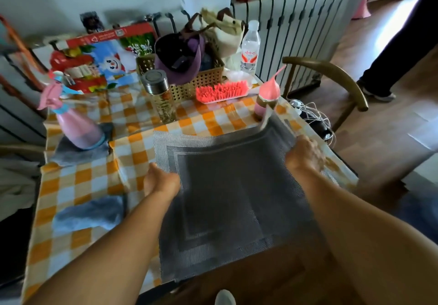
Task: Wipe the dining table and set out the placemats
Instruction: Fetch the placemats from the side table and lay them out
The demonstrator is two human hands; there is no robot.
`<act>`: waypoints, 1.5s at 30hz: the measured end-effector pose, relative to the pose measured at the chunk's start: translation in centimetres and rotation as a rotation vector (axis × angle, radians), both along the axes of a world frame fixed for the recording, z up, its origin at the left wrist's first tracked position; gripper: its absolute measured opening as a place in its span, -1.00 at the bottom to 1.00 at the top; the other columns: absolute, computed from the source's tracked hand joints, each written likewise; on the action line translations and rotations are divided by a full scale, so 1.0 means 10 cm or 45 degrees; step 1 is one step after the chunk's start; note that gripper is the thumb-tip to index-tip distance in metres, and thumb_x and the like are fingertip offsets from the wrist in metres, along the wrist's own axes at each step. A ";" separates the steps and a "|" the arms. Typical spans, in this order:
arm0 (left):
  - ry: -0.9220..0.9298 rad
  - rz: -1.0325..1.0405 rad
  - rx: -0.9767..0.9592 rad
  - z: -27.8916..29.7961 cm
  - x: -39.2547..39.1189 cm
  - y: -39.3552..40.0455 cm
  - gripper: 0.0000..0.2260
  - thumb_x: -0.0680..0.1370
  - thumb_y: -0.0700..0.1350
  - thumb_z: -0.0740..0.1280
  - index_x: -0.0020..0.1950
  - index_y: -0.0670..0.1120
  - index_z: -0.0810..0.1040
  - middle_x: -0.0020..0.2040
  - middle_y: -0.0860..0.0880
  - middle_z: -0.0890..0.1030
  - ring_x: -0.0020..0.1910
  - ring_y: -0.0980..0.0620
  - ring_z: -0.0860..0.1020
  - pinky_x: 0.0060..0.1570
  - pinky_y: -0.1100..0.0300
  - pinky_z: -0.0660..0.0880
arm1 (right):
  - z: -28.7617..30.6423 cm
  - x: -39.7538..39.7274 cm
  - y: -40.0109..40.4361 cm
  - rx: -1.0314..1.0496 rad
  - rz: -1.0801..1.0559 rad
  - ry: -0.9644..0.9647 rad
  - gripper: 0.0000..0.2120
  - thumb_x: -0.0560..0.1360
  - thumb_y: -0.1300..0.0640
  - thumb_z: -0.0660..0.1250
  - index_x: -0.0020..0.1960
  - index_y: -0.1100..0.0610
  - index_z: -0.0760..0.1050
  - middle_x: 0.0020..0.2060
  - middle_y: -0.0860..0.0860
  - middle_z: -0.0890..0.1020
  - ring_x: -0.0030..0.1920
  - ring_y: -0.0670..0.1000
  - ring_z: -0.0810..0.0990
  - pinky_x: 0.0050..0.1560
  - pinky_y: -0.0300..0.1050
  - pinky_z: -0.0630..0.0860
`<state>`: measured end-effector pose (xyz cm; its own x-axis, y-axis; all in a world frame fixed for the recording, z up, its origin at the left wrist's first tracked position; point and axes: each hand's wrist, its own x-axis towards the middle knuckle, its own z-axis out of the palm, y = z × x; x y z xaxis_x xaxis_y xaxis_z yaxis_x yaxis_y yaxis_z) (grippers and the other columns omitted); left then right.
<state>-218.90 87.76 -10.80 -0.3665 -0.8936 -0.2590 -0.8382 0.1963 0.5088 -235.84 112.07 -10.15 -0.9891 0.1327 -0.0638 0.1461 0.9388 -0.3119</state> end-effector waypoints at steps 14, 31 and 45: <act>0.424 -0.032 0.023 0.68 0.73 -0.20 -0.62 0.46 -0.11 0.34 0.22 -0.21 0.41 0.20 -0.24 0.53 0.19 -0.24 0.48 0.17 0.03 0.41 | 0.78 0.99 -0.90 -0.291 0.387 0.392 -0.77 0.48 0.28 0.23 0.11 0.08 0.44 -0.01 0.14 0.57 0.03 0.19 0.53 0.04 0.09 0.45; 0.305 0.020 -0.021 0.66 1.86 -0.61 -0.73 0.45 -0.13 0.32 0.12 -0.15 0.41 0.10 -0.23 0.56 0.08 -0.27 0.51 0.07 -0.04 0.50 | 0.59 2.04 -1.40 -0.315 0.552 0.050 -0.79 0.52 0.24 0.20 0.14 0.09 0.42 0.00 0.11 0.58 0.02 0.17 0.56 0.07 0.14 0.52; 0.000 0.159 -0.064 0.27 1.38 -0.86 -0.51 0.44 -0.26 0.23 0.38 -0.14 0.27 0.25 -0.24 0.47 0.18 -0.27 0.47 -0.01 -0.01 0.49 | -0.30 0.96 -1.27 -0.153 0.370 -0.398 -0.60 0.47 0.26 0.26 0.30 0.14 0.36 0.13 0.17 0.50 0.20 0.22 0.45 0.22 0.15 0.39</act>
